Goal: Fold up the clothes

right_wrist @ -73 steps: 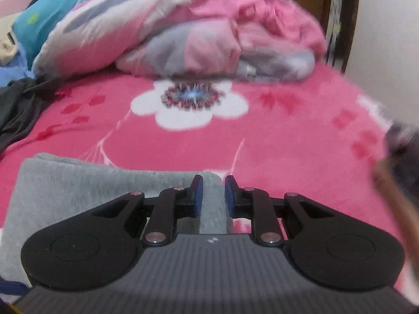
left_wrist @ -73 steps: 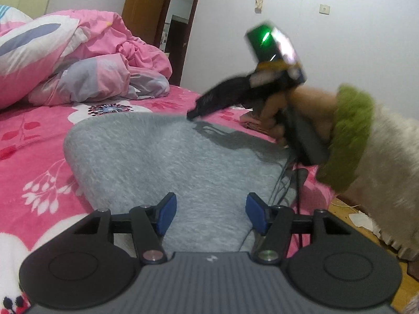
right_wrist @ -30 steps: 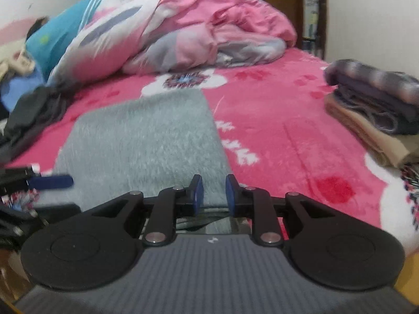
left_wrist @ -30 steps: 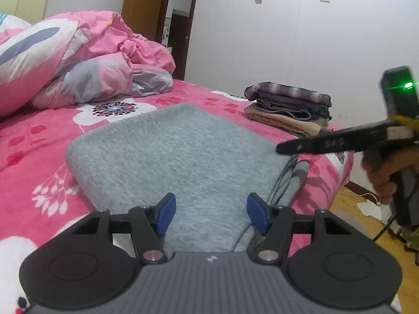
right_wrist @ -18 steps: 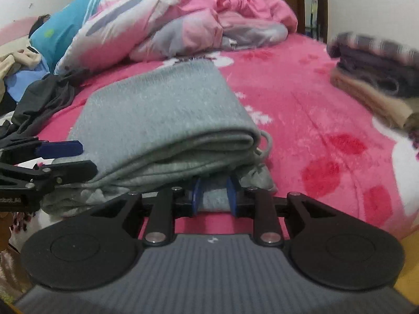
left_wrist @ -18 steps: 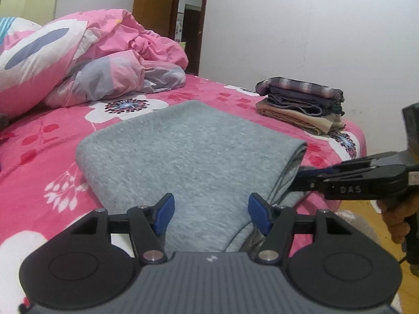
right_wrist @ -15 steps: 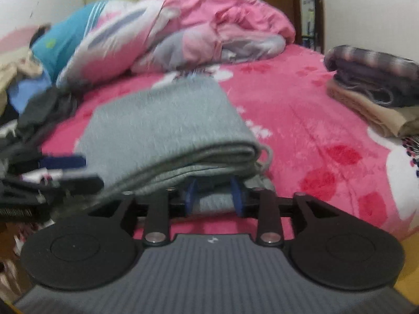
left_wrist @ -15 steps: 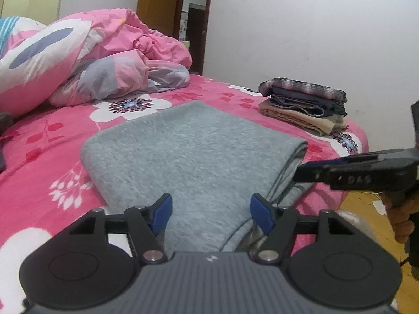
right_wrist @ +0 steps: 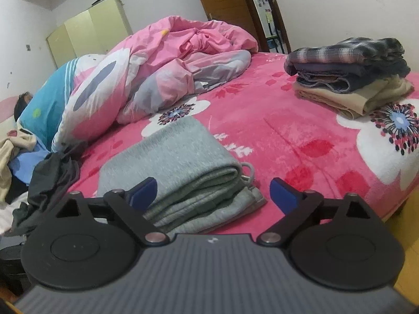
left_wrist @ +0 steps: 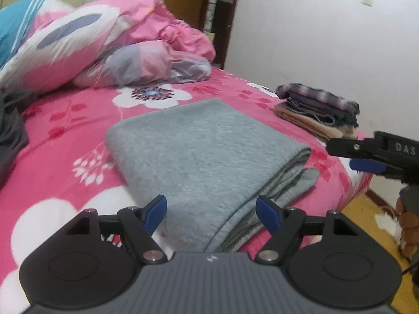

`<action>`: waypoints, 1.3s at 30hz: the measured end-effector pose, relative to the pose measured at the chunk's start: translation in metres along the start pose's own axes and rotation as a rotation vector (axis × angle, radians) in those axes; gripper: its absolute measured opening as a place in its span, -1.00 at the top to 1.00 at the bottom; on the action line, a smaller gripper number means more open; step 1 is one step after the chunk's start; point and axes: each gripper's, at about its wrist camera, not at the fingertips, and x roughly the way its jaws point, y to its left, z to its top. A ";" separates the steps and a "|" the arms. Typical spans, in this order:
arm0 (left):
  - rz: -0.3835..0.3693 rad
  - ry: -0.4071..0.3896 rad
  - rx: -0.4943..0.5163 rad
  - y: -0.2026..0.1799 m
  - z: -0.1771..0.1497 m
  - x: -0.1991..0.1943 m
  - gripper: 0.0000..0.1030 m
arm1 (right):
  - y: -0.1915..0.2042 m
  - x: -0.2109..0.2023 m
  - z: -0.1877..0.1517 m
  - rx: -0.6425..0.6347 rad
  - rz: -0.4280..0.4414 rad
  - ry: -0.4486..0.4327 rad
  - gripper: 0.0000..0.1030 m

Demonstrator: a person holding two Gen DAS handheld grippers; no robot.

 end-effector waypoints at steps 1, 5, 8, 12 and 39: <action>0.001 0.001 -0.015 0.003 0.000 -0.002 -0.52 | 0.002 -0.001 0.001 0.004 0.001 -0.006 -0.89; 0.008 -0.002 -0.052 0.012 0.002 -0.011 -0.55 | 0.008 -0.004 0.002 0.029 0.006 -0.012 -0.97; 0.006 -0.002 -0.068 0.015 0.001 -0.016 -0.57 | 0.015 -0.003 0.001 0.033 -0.002 0.010 -0.97; 0.004 0.002 -0.085 0.018 -0.001 -0.021 -0.59 | 0.025 -0.002 -0.004 0.028 -0.038 0.040 -0.97; 0.191 0.128 -0.238 0.046 -0.001 -0.033 -0.80 | 0.071 -0.004 -0.024 -0.141 -0.152 0.155 -0.97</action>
